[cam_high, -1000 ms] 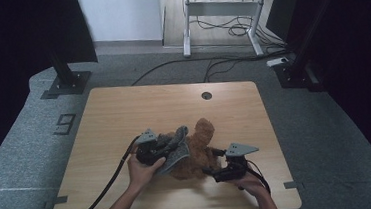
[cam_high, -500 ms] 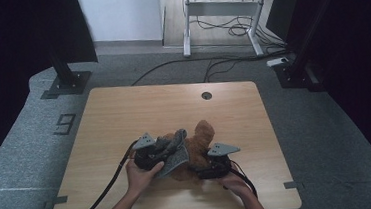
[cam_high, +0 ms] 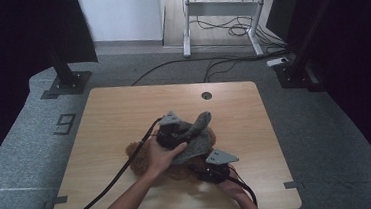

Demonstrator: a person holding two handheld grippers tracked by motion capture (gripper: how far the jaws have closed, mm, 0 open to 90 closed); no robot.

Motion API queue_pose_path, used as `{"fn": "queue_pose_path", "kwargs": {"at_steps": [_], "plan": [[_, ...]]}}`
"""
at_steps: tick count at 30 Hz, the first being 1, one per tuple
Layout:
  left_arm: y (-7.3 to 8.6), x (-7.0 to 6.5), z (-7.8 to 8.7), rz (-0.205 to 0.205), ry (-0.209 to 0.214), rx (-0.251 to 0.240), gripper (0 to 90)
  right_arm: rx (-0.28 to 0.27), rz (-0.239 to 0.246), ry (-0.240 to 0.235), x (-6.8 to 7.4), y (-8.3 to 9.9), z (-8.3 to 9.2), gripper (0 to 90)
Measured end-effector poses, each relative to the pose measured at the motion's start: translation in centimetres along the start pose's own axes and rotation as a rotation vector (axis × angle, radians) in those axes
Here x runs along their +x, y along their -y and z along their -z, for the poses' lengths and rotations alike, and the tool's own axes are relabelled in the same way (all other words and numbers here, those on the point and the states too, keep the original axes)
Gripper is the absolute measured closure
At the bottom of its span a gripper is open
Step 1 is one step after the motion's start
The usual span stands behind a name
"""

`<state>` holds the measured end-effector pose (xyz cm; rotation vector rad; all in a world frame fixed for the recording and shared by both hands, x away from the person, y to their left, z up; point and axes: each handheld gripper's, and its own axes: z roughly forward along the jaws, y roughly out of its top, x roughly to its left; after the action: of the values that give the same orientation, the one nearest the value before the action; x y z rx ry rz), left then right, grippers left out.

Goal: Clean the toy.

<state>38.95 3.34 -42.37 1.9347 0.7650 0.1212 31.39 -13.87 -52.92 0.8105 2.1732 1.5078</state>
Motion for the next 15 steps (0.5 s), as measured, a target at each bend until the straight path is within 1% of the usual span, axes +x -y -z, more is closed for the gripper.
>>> {"fn": "queue_pose_path", "kwargs": {"at_steps": [1,2,3,4,5,6,7,9,10,11,13,15], "plan": [[-0.2,0.0,-0.7,0.006,-0.006,0.024,76.5,0.001,0.013,0.010,0.2,0.0,0.1,49.7],[-0.2,0.2,-2.0,0.018,-0.010,0.080,76.5,-0.001,0.021,0.017,0.3,0.1,0.1,49.9],[0.1,0.4,-2.8,0.025,-0.014,0.125,76.3,-0.001,0.033,0.026,0.5,0.1,0.1,50.2],[0.5,0.6,-3.4,0.036,-0.014,0.156,76.3,0.003,0.042,0.031,0.5,0.2,0.1,50.5],[0.8,0.8,-3.6,0.037,-0.014,0.176,76.5,0.008,0.050,0.035,0.5,0.2,0.1,51.1],[1.0,1.0,-3.6,0.039,-0.013,0.184,76.7,0.010,0.049,0.033,0.5,0.3,0.1,51.4],[1.1,1.2,-3.3,0.046,-0.011,0.179,76.8,0.011,0.045,0.030,0.4,0.4,0.1,51.6],[1.1,1.2,-2.6,0.043,-0.024,0.178,76.8,0.005,0.044,0.029,0.4,0.5,0.1,51.6],[1.2,1.3,-2.1,0.028,-0.042,0.182,76.9,0.005,0.044,0.032,0.5,0.5,0.1,51.6],[1.4,1.5,-1.3,0.029,-0.056,0.177,76.9,0.004,0.041,0.035,0.5,0.5,0.1,51.6],[1.7,2.0,-0.4,0.034,-0.056,0.174,77.0,0.001,0.039,0.037,0.5,0.6,0.1,51.6],[2.4,2.6,1.0,0.048,-0.061,0.158,77.1,0.001,0.040,0.040,0.6,0.6,0.2,51.6]]}}
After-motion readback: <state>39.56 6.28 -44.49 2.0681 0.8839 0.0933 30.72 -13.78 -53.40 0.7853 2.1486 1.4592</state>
